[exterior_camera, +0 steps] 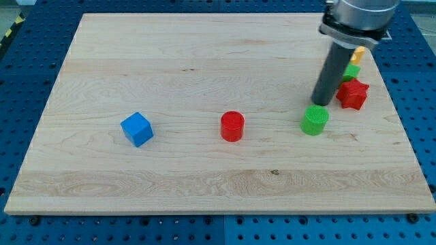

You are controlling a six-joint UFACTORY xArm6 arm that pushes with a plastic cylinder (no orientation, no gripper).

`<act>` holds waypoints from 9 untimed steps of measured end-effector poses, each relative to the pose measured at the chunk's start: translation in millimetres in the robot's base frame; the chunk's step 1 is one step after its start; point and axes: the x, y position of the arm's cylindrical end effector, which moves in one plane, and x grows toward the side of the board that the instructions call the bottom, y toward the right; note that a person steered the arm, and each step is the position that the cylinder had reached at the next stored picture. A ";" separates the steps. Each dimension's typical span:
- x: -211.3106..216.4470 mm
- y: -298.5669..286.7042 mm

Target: Place the green circle below the red star

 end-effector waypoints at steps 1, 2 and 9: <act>2.1 -50.7; 18.0 -70.9; 71.3 -28.1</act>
